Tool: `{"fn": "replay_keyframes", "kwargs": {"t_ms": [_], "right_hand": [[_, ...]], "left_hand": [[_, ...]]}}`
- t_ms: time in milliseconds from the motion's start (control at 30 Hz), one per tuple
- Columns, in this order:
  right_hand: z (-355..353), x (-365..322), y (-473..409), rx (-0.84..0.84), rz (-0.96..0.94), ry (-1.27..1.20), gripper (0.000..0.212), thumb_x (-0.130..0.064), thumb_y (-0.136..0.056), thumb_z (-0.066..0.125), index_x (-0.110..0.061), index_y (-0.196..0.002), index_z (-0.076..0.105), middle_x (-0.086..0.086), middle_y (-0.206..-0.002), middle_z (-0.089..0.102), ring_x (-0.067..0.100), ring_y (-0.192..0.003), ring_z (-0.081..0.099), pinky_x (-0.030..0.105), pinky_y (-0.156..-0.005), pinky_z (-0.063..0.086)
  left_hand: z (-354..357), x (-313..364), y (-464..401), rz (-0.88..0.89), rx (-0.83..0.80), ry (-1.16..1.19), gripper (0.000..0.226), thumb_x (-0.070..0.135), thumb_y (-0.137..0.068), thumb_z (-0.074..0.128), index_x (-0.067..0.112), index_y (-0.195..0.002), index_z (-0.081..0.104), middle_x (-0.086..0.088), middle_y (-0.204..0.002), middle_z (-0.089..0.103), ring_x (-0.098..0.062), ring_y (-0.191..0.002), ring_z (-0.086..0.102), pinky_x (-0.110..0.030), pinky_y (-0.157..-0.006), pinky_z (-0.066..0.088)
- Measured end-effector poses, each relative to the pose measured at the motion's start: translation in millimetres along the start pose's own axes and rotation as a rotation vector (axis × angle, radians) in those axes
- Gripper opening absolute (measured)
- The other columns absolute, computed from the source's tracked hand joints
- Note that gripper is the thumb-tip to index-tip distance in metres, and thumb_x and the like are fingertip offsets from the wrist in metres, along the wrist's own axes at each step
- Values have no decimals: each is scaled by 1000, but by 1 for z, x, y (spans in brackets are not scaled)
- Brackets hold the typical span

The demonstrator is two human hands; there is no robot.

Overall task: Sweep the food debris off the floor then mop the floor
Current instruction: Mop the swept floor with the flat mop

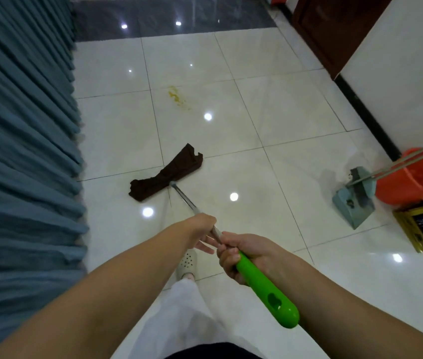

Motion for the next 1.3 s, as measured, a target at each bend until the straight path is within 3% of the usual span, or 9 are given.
{"fn": "replay_keyframes", "kwargs": {"t_ms": [100,200,333,433,600,733,833,1000,1300], "right_hand": [[-25,36,17,-4,27,-28,23,-16,-98,50,-5,-78,54,3,-52,42,8,-24,34,10,-25,29],[-44,61,33,-14,42,-45,24,-15,-96,52,-3,-76,55,2,-55,41,7,-24,34,10,-25,29],[-56,81,49,-48,71,-50,27,-17,-95,53,-1,-73,53,0,-54,39,8,-23,35,10,-25,30],[-55,89,59,-83,53,-37,20,-14,-93,56,-13,-74,52,-2,-61,36,8,-25,37,11,-25,32],[-49,102,74,-90,63,14,26,-14,-95,55,-16,-70,51,-5,-64,35,7,-25,38,10,-27,33],[-34,100,80,-114,74,22,22,-15,-94,57,-16,-72,57,-4,-55,39,6,-25,38,9,-28,34],[-21,94,69,-114,90,26,20,-16,-94,58,-16,-74,57,-3,-54,40,6,-26,38,10,-28,35],[7,69,37,-3,55,48,21,-14,-93,58,-15,-73,56,-4,-61,37,6,-24,35,8,-27,30],[122,1,-17,30,-36,-45,13,-13,-92,59,-21,-102,62,2,-58,43,5,-26,33,9,-27,30]], "left_hand": [[30,-29,19,-18,-35,-19,34,17,-99,28,4,-79,51,-4,-47,63,-17,-53,60,-40,-77,55],[54,-51,37,-23,-55,20,35,19,-100,29,4,-77,51,-9,-61,62,-19,-63,60,-42,-83,53],[74,-70,53,3,3,194,36,17,-100,32,6,-68,46,-8,-62,56,-16,-58,56,-31,-59,49],[85,-81,56,-2,43,503,26,11,-99,34,3,-77,45,-7,-67,57,-15,-58,57,-29,-51,48],[89,-91,64,-28,91,901,31,3,-98,38,4,-67,40,-8,-67,48,-14,-61,48,-16,-35,48],[81,-92,64,-8,146,942,22,11,-96,46,7,-75,46,-3,-65,45,-11,-56,44,-20,-46,44],[65,-91,56,-18,179,1001,16,20,-99,45,4,-96,45,-4,-72,46,-12,-60,46,-23,-53,43],[21,-77,35,-65,193,958,16,20,-101,37,8,-111,40,-6,-77,46,-12,-60,45,-24,-50,40],[-110,-15,-15,-56,171,779,35,17,-101,33,3,-133,38,-6,-77,46,-12,-62,44,-24,-52,42]]}}
Point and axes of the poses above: each hand's wrist, its own y-axis away from the middle knuckle, its own z-axis out of the palm, x = y × z, the point moved 6 cm from there along -y, towards the middle knuckle
